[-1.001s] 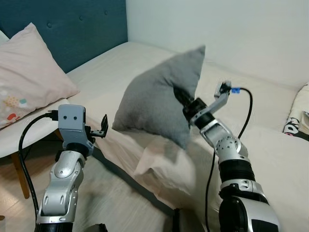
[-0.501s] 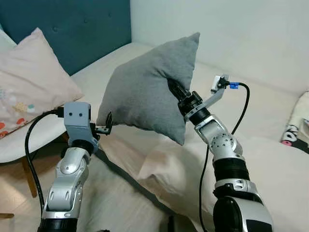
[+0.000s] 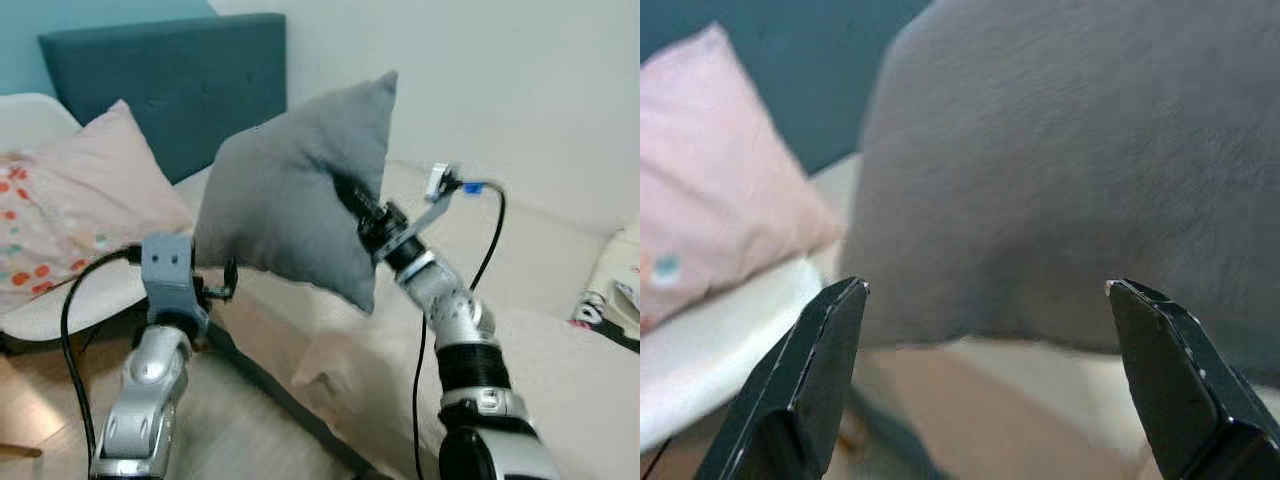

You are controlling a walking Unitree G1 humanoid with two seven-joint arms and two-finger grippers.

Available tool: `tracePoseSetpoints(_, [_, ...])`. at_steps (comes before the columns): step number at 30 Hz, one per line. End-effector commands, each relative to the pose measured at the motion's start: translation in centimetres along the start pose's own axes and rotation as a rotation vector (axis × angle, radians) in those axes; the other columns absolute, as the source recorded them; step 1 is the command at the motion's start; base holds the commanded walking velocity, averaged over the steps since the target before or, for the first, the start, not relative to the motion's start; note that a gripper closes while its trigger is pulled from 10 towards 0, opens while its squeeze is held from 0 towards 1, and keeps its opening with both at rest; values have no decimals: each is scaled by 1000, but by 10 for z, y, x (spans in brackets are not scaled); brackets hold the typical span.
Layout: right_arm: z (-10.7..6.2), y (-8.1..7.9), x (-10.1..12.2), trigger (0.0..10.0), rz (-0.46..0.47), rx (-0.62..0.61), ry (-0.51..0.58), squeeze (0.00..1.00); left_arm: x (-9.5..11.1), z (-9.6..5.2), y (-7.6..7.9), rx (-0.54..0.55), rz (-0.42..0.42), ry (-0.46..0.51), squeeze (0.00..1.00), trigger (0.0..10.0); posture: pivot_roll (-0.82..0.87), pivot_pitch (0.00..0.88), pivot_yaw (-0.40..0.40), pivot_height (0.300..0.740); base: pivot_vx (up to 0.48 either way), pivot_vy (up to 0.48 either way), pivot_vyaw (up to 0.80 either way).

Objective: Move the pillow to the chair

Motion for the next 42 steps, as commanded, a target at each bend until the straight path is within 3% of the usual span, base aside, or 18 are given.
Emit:
tracePoseSetpoints(1, [4, -11, 3, 0, -24, 63, 13, 0, -2, -2, 4, -13, -9, -2, 0, 10000, 85, 0, -43, 682, 0, 0, 0])
tracePoseSetpoints(6, [-7, -16, -23, 0, 4, 88, -31, 0, -4, -11, 9, -25, -63, 3, 0, 10000, 86, 0, -40, 707, 0, 0, 0])
tracePoseSetpoints(13, [-7, -21, -28, 0, -41, 123, -59, 0, -5, -16, 12, -27, -49, 23, 0, 10000, 86, 0, -29, 732, 0, 0, 0])
tracePoseSetpoints(26, [-11, -24, -35, 0, -125, 119, -104, 0, -9, -21, -3, 83, -107, 12, 0, 10000, 86, 0, -27, 740, 0, 0, 0])
tracePoseSetpoints(27, [-12, -24, -36, 1176, -137, 113, -107, 0, -10, -22, -5, 97, -124, 8, 0, 10000, 86, 0, -27, 740, 0, 0, 0])
tracePoseSetpoints(28, [-12, -25, -35, 10000, -146, 118, -104, 0, -12, -23, -5, 106, -137, 1, 0, 10000, 84, 0, -27, 740, 0, 0, 0])
tracePoseSetpoints(34, [-13, -24, -33, 10000, -147, 124, -88, 0, -12, -24, -1, 101, -127, -3, 0, 10000, 88, 0, -28, 740, 0, 0, 507])
tracePoseSetpoints(42, [-9, -23, -35, 10000, -171, 130, -104, 0, -15, -13, -2, 126, -172, -5, 0, 10000, 97, 0, -36, 740, 0, 0, 756])
Point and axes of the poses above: a point about 5 cm out from each wrist's last joint towards the gripper, its own z axis pointing out of the wrist towards the gripper, its own x axis along the axis of the wrist's last joint, y = z × x, the point moved 2 cm from there along z, pointing out of the wrist towards the gripper, and after that the axes turned 3 degrees about -z, right-handed, at the moved point
